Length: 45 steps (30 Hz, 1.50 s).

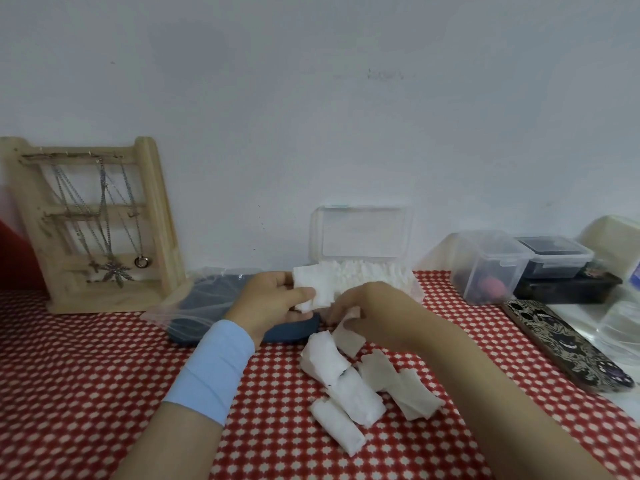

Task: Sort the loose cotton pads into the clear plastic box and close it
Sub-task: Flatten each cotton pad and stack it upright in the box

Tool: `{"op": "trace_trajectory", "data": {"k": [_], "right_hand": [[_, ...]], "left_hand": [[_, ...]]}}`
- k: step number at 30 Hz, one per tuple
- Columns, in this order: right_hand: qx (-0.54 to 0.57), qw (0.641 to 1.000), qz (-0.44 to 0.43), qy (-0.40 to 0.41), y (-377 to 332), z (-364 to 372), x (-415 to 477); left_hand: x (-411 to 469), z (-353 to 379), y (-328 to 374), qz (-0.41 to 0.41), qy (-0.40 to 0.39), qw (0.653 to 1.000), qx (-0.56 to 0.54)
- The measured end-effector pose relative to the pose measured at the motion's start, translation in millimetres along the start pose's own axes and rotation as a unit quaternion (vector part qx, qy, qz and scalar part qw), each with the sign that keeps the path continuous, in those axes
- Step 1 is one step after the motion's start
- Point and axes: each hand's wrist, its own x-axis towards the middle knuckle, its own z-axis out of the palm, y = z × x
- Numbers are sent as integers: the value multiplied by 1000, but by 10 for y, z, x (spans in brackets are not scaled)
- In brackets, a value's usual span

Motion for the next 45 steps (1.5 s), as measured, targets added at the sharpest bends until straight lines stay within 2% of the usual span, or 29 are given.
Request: {"op": "trace_trajectory", "data": {"k": [2, 5, 7, 9, 11, 14, 18, 20, 26, 30, 33, 36, 38, 41, 43, 45], "right_hand": [[-65, 995, -16, -67, 7, 53, 9], [-122, 988, -3, -97, 0, 72, 24], [-133, 987, 15, -85, -32, 27, 11], [-109, 993, 45, -20, -61, -119, -33], [-29, 995, 70, 67, -35, -285, -71], [146, 973, 61, 166, -5, -424, -115], [344, 926, 26, 156, -113, -362, -106], [383, 911, 36, 150, -168, -312, -85], [336, 918, 122, 173, -179, -198, -15], [244, 948, 123, 164, -156, -206, 9], [218, 956, 130, 149, -158, -223, -1], [171, 964, 110, 173, -149, -228, -14], [197, 961, 106, 164, -118, -237, -21], [341, 929, 119, 84, -75, -263, -50], [333, 933, 113, 78, -53, -267, -44], [279, 950, 105, 94, -11, -265, -35]], "left_hand": [[5, -11, 0, 0, 1, 1000, 5], [4, 3, -10, -9, -1, 1000, -4], [3, 16, -12, -13, 9, 1000, -17], [4, 23, -12, -13, 25, 999, -31], [6, 26, -7, -7, 36, 999, -31], [4, 34, -17, 3, 40, 999, -15], [-16, 104, -38, -4, 4, 1000, -15], [-33, 155, -30, -12, -23, 999, -30], [-95, 219, 12, -38, -71, 987, -139], [-113, 231, 13, -39, -88, 986, -133], [-110, 221, 19, -37, -89, 989, -114], [-116, 207, 40, -36, -102, 988, -106], [-136, 187, 48, -21, -126, 989, -75], [-141, 142, 51, -1, -146, 989, -20], [-125, 114, 48, -3, -139, 990, -4], [-108, 102, 47, -5, -113, 994, -2]]}}
